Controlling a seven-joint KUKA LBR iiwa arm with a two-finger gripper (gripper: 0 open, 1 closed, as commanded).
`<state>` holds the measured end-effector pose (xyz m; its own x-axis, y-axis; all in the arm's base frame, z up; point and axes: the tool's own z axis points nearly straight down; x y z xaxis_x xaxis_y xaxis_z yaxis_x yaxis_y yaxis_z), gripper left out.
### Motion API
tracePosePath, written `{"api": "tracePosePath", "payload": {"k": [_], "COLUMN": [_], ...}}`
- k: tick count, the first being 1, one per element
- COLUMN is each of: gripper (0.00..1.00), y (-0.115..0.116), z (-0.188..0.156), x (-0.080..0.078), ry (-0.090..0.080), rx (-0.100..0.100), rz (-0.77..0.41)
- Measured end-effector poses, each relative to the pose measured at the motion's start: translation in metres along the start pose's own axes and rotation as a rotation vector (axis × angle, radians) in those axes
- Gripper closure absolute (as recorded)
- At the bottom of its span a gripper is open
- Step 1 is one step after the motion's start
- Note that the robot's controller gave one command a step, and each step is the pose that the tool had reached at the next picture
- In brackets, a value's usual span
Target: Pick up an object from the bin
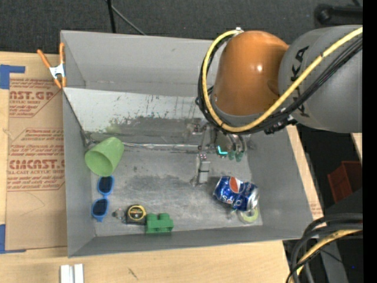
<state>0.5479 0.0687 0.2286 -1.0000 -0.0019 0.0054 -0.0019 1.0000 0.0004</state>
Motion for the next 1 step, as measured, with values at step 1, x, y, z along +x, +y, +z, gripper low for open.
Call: {"api": "tracePosePath", "payload": {"k": [1], "gripper": [0.00], "y": [0.1415], "z": [0.1445], "x": [-0.0295], "ry": [-0.016], "rx": [0.006], "rz": [-0.097]}}
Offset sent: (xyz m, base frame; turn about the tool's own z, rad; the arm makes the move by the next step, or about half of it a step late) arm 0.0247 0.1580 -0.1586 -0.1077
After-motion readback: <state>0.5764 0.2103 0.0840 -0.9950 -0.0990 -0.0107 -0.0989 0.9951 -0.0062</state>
